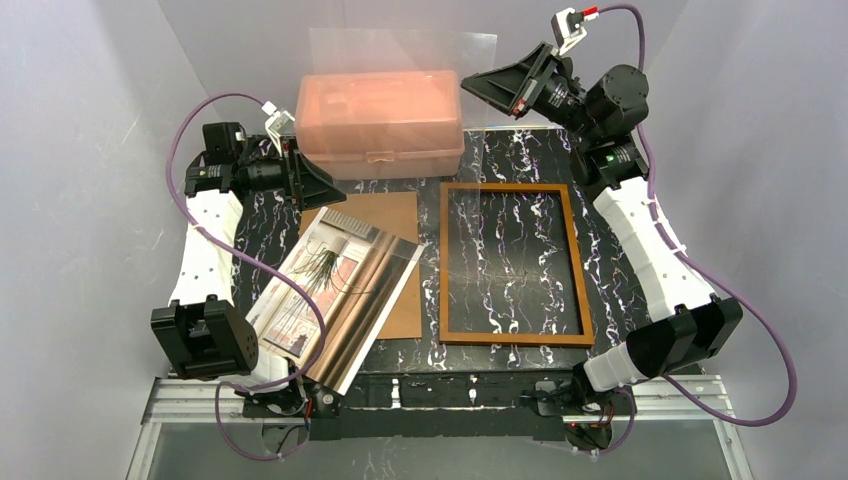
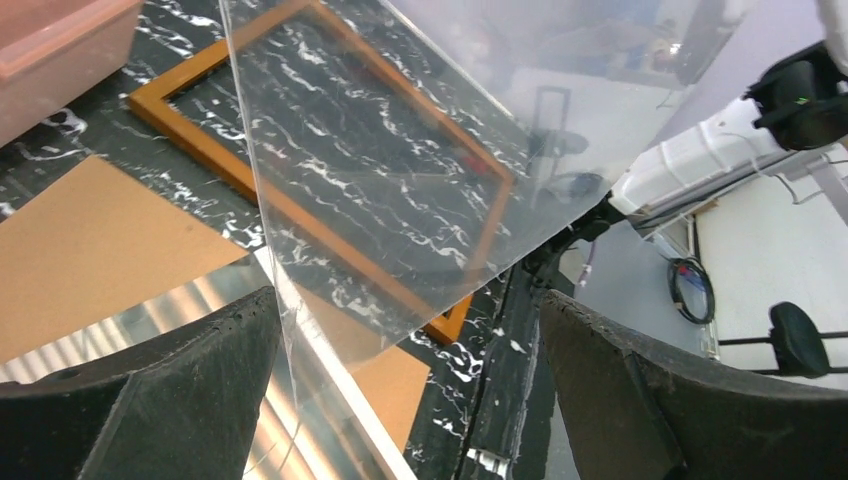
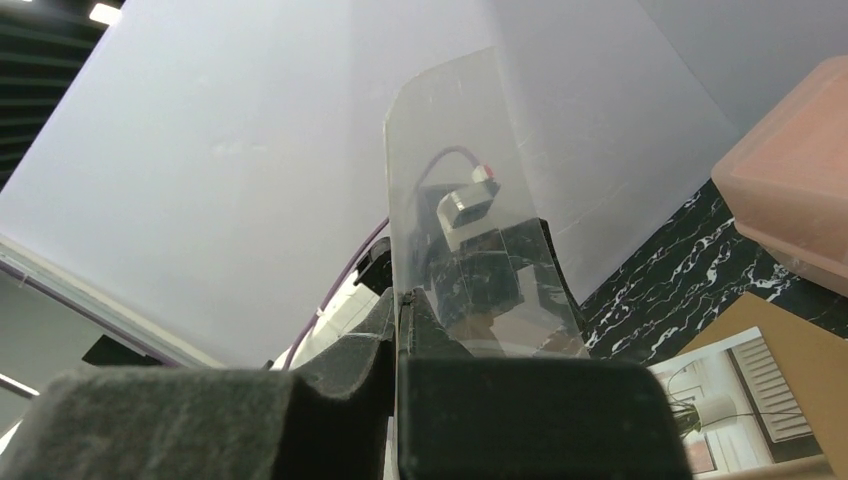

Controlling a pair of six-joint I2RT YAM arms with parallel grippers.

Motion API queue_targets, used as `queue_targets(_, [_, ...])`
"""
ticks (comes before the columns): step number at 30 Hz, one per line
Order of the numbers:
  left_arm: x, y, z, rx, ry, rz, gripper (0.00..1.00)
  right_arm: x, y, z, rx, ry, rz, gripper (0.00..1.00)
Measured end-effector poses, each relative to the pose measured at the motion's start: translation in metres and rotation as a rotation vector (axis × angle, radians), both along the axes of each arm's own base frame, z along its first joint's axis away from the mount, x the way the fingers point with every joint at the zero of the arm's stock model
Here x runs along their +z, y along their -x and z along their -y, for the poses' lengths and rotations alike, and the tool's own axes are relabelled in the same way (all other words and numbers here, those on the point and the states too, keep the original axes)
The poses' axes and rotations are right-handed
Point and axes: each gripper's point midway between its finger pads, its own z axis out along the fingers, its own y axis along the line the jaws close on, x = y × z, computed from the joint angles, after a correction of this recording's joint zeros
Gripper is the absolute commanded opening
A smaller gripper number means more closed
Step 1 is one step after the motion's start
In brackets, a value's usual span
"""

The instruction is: Put the photo into the frame

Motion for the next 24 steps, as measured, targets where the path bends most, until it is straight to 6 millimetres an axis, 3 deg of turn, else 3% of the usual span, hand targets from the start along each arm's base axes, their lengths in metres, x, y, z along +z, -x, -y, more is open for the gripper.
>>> queue_targets(8, [0.009, 0.014, 0.007, -0.080, 0.086, -0.008, 0.82, 0.008, 0.006, 0.001, 0.026, -0.027, 0.008, 0.02])
queue_targets(13, [0.016, 0.020, 0.009, -0.113, 0.122, -0.010, 0.59, 0.008, 0.004, 0.004, 0.017, -0.025, 0.014, 0.02])
queue_targets(18, [0.019, 0.023, 0.010, -0.129, 0.144, -0.022, 0.28, 0.004, -0.001, 0.008, -0.006, -0.005, 0.017, 0.03])
queue_targets(24, [0.024, 0.028, 0.011, -0.138, 0.152, -0.016, 0.10, 0.000, -0.003, 0.016, -0.040, 0.014, 0.030, 0.09])
